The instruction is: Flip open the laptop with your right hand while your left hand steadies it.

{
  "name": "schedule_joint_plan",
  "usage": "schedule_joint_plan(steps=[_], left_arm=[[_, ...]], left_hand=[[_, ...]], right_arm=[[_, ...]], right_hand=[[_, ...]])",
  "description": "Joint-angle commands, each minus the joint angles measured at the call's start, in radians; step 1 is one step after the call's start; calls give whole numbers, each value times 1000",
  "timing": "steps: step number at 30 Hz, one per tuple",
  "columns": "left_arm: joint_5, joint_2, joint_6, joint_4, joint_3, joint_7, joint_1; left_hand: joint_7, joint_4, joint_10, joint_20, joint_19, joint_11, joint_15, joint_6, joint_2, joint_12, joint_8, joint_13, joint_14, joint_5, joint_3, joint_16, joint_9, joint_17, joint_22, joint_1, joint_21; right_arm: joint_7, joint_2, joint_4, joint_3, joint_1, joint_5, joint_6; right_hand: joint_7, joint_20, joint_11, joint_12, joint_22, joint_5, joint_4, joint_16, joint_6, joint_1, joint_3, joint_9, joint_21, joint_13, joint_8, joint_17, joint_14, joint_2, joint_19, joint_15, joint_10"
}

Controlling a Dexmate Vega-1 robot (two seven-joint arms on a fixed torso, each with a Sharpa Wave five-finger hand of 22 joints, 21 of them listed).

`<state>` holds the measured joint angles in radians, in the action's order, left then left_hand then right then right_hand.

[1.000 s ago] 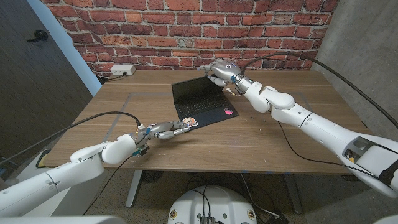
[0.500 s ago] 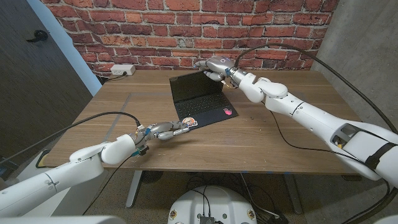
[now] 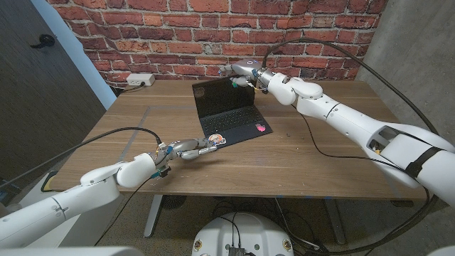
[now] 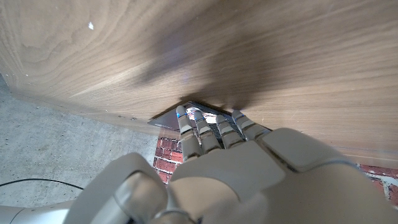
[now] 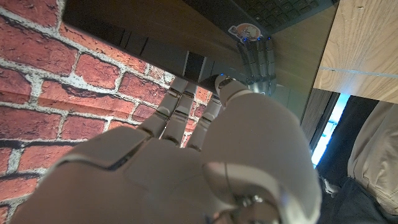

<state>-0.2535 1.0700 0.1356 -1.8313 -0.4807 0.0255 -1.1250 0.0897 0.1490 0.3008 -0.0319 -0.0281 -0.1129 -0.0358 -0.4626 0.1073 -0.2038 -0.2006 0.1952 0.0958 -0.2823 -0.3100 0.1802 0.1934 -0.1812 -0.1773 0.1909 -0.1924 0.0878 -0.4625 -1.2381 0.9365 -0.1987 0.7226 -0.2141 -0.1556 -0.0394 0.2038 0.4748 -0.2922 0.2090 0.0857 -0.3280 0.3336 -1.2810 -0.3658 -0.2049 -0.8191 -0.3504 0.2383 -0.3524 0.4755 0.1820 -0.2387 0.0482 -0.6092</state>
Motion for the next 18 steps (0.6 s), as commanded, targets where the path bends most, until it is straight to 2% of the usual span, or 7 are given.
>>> schedule_joint_plan(steps=[1, 18], left_arm=[[-1, 6, -7, -17, 13, 21, -20], [-1, 15, -1, -25, 23, 30, -34]], left_hand=[[2, -7, 10, -24, 6, -1, -102, -9, 5, -5, -10, 0, -3, -8, 1, 5, 2, -2, 1, 4, -1], [2, -7, 10, -24, 7, -2, -103, -8, 5, -6, -9, 0, -3, -8, 1, 5, 2, -2, 1, 5, -1]], right_arm=[[-28, 59, 91, 39, 69, -36, 9], [7, 114, 183, 88, 140, -41, 30]], right_hand=[[2, -154, -2, -2, -1, -1, 0, 5, -6, 6, -7, -1, -4, -2, -1, -1, -1, 3, 7, 191, 7], [10, -154, -3, -10, 4, -2, -2, 11, -16, 13, -5, -2, -9, -4, -7, 1, -9, 2, 13, 190, 16]])
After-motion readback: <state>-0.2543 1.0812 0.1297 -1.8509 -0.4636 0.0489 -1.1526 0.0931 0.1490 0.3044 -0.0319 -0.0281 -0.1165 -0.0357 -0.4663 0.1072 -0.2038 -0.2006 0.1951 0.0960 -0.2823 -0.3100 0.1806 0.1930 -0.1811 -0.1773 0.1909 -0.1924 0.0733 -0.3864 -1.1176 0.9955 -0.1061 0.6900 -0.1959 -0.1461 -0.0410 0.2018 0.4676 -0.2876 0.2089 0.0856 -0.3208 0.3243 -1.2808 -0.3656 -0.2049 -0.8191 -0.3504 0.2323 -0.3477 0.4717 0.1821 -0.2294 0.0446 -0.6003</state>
